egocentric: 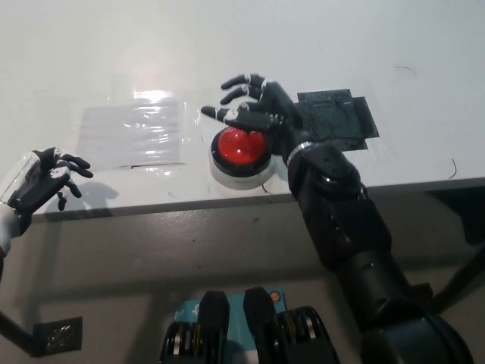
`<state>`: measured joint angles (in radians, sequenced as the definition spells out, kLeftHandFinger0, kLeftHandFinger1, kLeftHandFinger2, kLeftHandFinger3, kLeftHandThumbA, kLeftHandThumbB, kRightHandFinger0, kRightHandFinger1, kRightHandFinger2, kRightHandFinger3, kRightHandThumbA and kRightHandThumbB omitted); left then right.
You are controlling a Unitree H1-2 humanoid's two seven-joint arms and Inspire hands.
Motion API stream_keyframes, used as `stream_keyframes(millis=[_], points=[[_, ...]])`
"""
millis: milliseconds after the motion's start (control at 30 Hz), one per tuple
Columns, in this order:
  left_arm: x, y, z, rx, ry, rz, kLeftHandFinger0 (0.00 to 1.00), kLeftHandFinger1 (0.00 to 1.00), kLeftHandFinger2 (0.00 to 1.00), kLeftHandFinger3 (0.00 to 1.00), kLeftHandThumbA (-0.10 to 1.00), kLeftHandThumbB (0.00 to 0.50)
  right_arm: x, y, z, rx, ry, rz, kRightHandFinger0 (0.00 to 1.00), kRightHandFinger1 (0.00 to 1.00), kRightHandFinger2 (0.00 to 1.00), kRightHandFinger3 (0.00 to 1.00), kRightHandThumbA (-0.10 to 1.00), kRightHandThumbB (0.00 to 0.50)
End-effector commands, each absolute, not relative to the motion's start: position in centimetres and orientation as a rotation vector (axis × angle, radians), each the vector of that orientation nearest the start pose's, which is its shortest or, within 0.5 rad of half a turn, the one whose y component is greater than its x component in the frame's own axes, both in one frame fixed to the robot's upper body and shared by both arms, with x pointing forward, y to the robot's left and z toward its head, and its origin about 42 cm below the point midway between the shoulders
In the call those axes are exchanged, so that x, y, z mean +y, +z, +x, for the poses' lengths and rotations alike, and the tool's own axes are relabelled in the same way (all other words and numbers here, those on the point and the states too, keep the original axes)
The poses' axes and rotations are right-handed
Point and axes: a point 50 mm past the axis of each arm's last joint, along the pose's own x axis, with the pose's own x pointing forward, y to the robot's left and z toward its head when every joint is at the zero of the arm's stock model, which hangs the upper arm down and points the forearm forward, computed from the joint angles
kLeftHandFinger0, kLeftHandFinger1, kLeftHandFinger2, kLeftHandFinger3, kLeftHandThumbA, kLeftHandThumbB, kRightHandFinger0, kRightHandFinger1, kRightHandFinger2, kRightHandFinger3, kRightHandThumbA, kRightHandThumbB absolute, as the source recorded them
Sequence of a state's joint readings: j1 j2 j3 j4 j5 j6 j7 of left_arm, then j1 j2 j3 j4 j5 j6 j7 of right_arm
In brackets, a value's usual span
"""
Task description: The robot uses its right hand to make a fist and press the red button kept in the middle of the desk
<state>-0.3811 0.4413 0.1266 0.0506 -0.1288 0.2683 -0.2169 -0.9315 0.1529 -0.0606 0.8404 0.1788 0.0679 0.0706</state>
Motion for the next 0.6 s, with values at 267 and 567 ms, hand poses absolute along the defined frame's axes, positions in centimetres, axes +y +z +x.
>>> stream_keyframes(millis=[267,567], points=[[36.3,26.3,40.6,-0.146,-0.095,0.331,0.18,0.31,0.47,0.6,0.52,0.0,-3.3,20.8,50.4,0.117,0.374,0.236,0.0,0.0,0.28,0.39,1.0,0.214],[36.3,26.4,40.6,-0.139,-0.094,0.336,0.2,0.32,0.48,0.62,0.51,0.0,-5.7,18.1,49.9,0.217,0.303,0.308,0.0,0.0,0.29,0.41,1.0,0.219]])
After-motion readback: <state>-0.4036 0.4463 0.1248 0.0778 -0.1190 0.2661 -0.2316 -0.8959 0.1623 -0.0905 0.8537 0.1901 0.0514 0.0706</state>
